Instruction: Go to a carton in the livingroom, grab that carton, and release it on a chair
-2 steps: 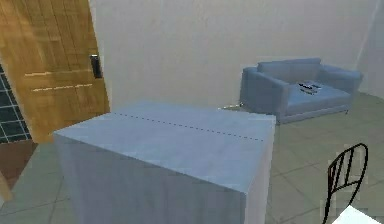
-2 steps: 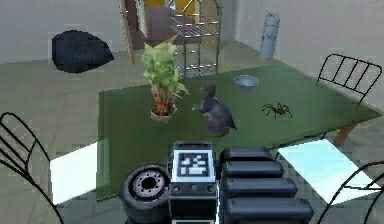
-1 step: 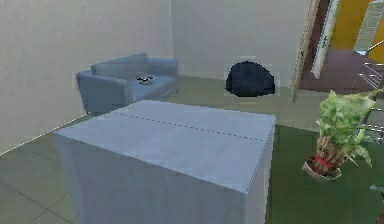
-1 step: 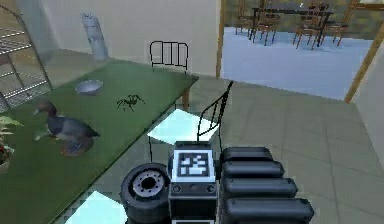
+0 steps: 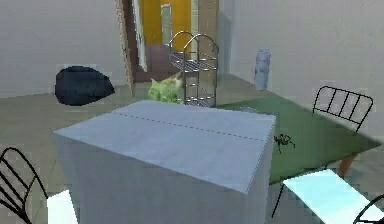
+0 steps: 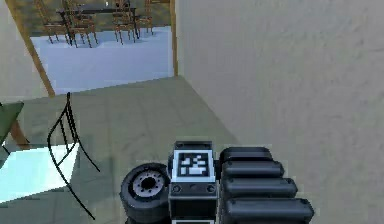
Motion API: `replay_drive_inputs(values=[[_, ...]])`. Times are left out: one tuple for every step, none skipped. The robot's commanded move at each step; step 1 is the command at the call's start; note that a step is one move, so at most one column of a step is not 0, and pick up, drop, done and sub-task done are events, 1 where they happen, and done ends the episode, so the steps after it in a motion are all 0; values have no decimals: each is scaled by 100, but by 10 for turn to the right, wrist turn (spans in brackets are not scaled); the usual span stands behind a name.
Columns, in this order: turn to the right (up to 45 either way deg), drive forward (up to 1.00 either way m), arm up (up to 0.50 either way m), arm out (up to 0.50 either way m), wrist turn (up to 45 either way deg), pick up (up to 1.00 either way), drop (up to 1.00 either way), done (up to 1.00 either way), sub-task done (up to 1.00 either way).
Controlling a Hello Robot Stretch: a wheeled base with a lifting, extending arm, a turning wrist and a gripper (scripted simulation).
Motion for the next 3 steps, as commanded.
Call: replay_drive_inputs(values=[[180, 0, 0, 0, 0, 0, 0, 0, 0], [-450, 0, 0, 0, 0, 0, 0, 0, 0], [-450, 0, 0, 0, 0, 0, 0, 0, 0]])
